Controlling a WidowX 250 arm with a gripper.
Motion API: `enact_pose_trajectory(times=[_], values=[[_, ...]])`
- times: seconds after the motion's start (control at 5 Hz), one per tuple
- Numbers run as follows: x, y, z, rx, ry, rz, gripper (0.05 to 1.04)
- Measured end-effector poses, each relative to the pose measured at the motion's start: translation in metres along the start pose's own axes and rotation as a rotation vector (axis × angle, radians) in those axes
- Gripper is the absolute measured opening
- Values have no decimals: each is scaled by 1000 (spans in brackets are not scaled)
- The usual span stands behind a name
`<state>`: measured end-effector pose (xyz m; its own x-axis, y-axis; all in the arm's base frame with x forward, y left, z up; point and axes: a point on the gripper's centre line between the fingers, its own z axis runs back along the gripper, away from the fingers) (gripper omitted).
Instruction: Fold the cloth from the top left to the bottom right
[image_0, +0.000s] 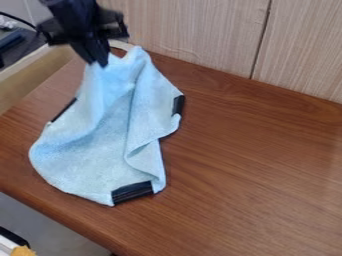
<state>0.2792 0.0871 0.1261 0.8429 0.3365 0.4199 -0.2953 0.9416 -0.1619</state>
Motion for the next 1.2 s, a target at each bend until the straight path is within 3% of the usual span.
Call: enact_pose_trajectory(times=[0.6, 1.0, 1.2], values=[[-87, 1, -22, 20, 85, -197, 55], [-118, 15, -45, 39, 118, -243, 75], [-126, 14, -40, 42, 126, -256, 222]])
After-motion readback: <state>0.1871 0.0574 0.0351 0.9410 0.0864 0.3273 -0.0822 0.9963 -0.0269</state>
